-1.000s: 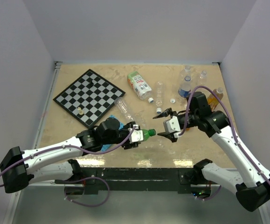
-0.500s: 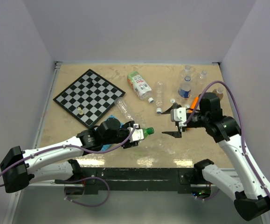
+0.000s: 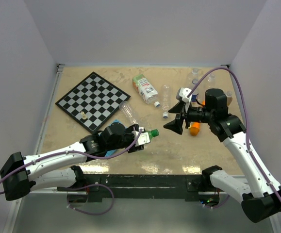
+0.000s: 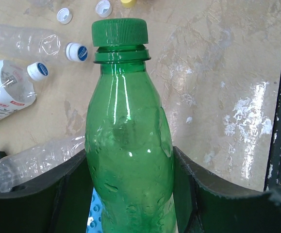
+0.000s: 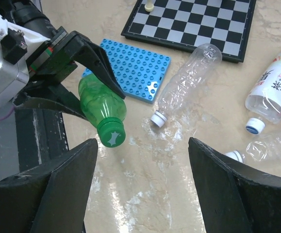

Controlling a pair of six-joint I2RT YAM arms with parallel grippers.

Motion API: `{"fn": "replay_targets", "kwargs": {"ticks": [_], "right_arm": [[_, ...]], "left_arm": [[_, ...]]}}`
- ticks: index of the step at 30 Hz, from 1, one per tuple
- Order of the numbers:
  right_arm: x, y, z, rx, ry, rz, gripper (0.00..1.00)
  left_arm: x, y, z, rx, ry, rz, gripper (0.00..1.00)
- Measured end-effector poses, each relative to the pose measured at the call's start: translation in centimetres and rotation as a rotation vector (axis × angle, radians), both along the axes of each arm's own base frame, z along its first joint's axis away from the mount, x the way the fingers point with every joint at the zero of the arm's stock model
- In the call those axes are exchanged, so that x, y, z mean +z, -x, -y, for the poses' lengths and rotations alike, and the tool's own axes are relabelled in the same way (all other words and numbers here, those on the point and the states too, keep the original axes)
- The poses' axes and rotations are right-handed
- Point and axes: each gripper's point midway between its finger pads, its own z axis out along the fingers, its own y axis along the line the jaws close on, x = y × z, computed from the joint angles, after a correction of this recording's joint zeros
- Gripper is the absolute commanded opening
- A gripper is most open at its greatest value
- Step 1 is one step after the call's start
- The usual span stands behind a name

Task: Unscrew the bottle caps
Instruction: Unscrew the bottle cap from the plastic bottle.

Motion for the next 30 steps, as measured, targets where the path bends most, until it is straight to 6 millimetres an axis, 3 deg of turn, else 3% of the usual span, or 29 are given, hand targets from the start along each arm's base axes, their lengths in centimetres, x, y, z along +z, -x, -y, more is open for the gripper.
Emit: {"fn": "replay_targets", "kwargs": {"ticks": [22, 30], "right_arm": [[0.2, -0.2, -1.8, 0.014, -0.121, -0.172, 0.80], [-2.8, -1.4, -2.7, -0.006, -0.122, -0.340, 0.80]], "left_arm": [[0.1, -1.8, -1.2, 0.115, -0.023, 0.041, 0.10], [0.1, -1.8, -1.2, 0.122, -0.016, 0.034, 0.10]]}}
